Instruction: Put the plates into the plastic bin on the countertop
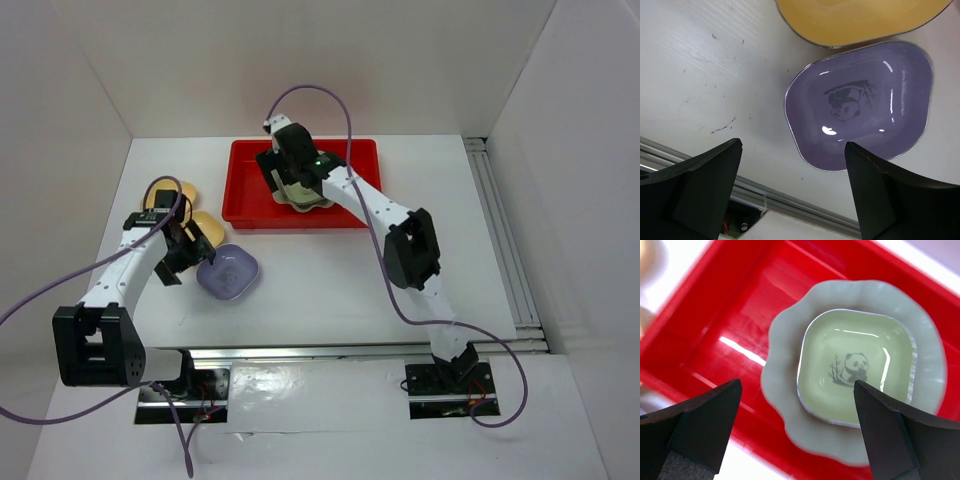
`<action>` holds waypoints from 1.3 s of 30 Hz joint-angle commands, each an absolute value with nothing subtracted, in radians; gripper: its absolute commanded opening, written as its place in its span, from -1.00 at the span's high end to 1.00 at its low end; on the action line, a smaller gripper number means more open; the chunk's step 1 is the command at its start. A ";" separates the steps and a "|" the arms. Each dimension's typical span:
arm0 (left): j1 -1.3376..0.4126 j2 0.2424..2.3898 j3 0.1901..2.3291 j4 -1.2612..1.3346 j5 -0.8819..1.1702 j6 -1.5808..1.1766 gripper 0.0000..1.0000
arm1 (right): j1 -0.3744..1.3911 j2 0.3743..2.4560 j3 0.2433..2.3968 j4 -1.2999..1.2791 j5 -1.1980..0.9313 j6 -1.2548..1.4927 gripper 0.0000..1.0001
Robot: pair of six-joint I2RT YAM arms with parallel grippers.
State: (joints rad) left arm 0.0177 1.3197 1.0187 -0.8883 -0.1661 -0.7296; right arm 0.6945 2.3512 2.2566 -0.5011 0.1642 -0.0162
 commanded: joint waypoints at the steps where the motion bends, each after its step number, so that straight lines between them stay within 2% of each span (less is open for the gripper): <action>1: 0.028 1.322 0.979 -0.893 -0.100 -0.751 -0.93 | 0.712 2.106 2.195 -0.377 0.190 0.004 -1.00; 4: 0.037 1.310 0.922 -0.911 -0.089 -0.832 -0.93 | 0.721 1.973 2.042 -0.335 0.181 0.005 -1.00; 10: 0.046 1.290 0.818 -0.858 -0.089 -0.946 -0.85 | 0.741 1.760 1.870 -0.256 0.138 0.014 -1.00; 16: 0.046 1.341 0.769 -0.790 -0.179 -1.002 -0.83 | 0.759 1.605 1.691 -0.192 0.129 0.014 -1.00; 21: 0.046 1.341 0.732 -0.727 -0.189 -1.023 -0.83 | 0.759 1.571 1.671 -0.179 0.129 0.014 -1.00; 27: 0.046 1.385 0.713 -0.699 -0.178 -1.023 -0.73 | 0.759 1.543 1.641 -0.170 0.138 0.014 -1.00; 32: 0.046 1.356 0.677 -0.699 -0.178 -1.023 -0.49 | 0.768 1.534 1.631 -0.161 0.138 0.014 -1.00; 33: 0.046 1.341 0.658 -0.687 -0.178 -1.023 -0.38 | 0.769 1.534 1.631 -0.161 0.129 0.014 -1.00; 34: 0.046 1.327 0.658 -0.687 -0.178 -1.023 -0.15 | 0.769 1.534 1.620 -0.161 0.129 0.014 -1.00; 36: 0.008 1.295 0.646 -0.687 -0.178 -1.023 -0.09 | 0.769 1.534 1.620 -0.161 0.129 0.014 -1.00; 37: -0.009 1.295 0.646 -0.687 -0.178 -1.023 0.08 | 0.769 1.534 1.620 -0.152 0.129 0.014 -1.00; 39: -0.044 1.273 0.646 -0.712 -0.190 -1.037 0.08 | 0.769 1.534 1.620 -0.152 0.129 0.014 -1.00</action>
State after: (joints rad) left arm -0.0025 1.3056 0.6529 -0.6842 -0.1684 -1.0203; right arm 0.7589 1.5738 1.6279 -0.2222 0.1333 0.0097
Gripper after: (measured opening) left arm 0.464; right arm 0.999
